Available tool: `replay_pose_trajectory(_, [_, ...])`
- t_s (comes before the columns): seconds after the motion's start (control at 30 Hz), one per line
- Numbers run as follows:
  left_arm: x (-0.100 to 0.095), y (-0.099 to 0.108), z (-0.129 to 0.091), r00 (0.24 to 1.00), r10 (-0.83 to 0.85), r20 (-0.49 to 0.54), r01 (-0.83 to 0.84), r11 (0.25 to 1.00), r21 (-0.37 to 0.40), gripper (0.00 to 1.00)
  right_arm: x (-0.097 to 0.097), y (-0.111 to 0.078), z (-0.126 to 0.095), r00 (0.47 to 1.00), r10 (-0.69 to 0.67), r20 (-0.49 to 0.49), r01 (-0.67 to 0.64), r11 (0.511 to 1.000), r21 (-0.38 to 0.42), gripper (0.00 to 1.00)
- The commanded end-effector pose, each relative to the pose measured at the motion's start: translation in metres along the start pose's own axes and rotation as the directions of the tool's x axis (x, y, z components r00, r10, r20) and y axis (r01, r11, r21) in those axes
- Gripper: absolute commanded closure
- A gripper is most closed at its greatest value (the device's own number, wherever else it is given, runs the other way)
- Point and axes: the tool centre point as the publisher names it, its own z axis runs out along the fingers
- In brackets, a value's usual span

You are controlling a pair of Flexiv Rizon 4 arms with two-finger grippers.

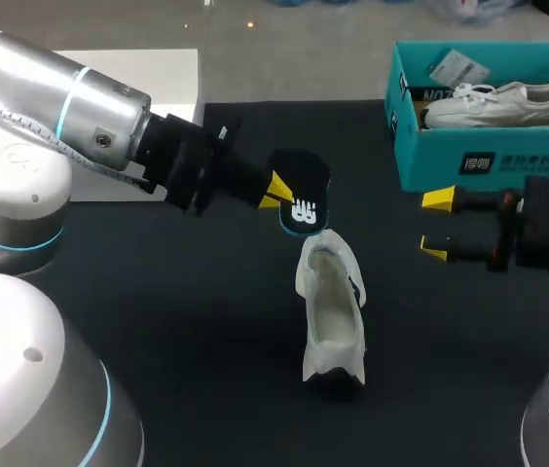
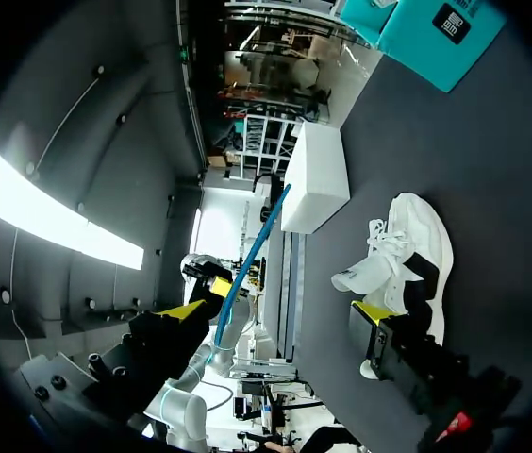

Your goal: Take the shoe out of the shoebox, open the shoe tongue, remove and reinsert the insole, then place the shoe into the shoebox

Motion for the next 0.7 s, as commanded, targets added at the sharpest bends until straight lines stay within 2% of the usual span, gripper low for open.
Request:
replay_pose_trajectory(0.03, [-0.009,-0.003,0.003,0.981,0.194,-0.026,-0.196,0.976,-0.092,1.00,0.000,-0.001,0.001,1.000,0.001,0.001,-0.001,1.000,-0.004,0.00])
replay_pose_trajectory(0.43, [-0.009,-0.003,0.003,0.981,0.194,-0.026,-0.196,0.976,-0.092,1.00,0.001,0.001,0.002,1.000,0.002,0.004,-0.002,1.000,0.005,0.00])
replay_pose_trajectory(0.5, [-0.009,-0.007,0.014,0.977,0.211,-0.006,-0.211,0.974,-0.087,1.00,0.002,0.004,0.005,1.000,-0.001,0.005,0.001,1.000,0.011,0.00])
replay_pose_trajectory(0.7, [-0.012,-0.006,0.041,0.935,0.351,-0.049,-0.354,0.928,-0.113,1.00,0.009,0.015,0.020,1.000,0.007,-0.001,-0.007,0.997,0.074,0.00])
